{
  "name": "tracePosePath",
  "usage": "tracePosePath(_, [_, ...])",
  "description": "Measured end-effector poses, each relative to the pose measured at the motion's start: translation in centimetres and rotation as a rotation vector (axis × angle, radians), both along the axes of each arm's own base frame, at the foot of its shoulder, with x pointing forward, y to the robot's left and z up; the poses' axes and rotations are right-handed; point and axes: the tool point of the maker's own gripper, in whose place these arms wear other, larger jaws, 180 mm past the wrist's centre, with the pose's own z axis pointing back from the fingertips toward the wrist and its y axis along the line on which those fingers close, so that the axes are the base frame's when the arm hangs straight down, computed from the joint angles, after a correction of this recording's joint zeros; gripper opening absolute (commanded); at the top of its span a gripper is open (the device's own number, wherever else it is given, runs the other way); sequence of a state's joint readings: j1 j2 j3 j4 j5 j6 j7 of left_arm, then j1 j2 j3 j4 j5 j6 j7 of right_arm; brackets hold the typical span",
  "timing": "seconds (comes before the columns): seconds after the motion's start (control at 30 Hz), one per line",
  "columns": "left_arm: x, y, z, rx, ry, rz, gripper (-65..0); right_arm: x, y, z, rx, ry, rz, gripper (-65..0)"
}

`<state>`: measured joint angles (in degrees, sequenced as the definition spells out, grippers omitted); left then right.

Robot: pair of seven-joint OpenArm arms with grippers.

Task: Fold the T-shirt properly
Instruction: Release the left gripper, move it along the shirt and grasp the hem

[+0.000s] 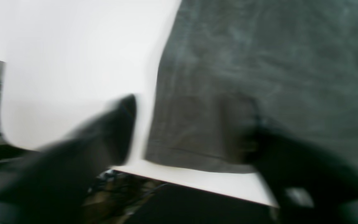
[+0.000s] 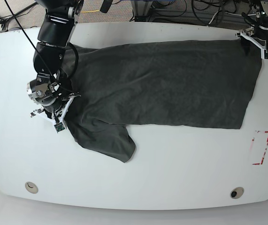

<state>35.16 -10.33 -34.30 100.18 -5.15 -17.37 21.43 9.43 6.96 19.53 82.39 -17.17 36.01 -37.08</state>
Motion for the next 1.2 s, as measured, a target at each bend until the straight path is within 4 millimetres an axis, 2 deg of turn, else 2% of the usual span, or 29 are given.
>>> tracePosePath(0.07, [0.4,0.1,0.3,-0.019,-0.026,0.017,-3.5,0.0,0.0,0.0,0.0,0.0,0.0,-65.0])
tracePosePath(0.27, [2.8,0.2,1.8,-0.066,-0.121,0.038,-4.3,0.0,0.0,0.0,0.001,0.0,0.0,-65.0])
tracePosePath(0.37, [4.5,0.1,2.7,-0.067,-0.167,0.035,-4.3,0.0,0.0,0.0,-0.001,0.0,0.0,-65.0])
tracePosePath(0.7, [12.1,0.7,5.8,-0.117,-0.254,0.084,-4.4,0.0,0.0,0.0,-0.001,0.0,0.0,-65.0])
tracePosePath(0.87, [14.9,1.5,5.6,-0.152,-0.266,0.098,-4.4,0.1,0.1,0.1,0.004,-0.003,0.001,-65.0])
tracePosePath(0.93, [15.8,1.4,4.8,-0.168,-0.24,0.095,-4.4,0.1,0.1,0.0,0.002,-0.002,0.001,-65.0])
tracePosePath(1.07, [18.0,0.9,4.3,-0.204,-0.239,0.072,-4.4,0.1,0.1,0.0,0.003,-0.002,0.0,-65.0])
tracePosePath(1.2, [19.4,1.2,2.8,-0.226,-0.191,0.07,-4.4,-0.1,-0.7,0.1,0.011,-0.007,-0.028,-65.0])
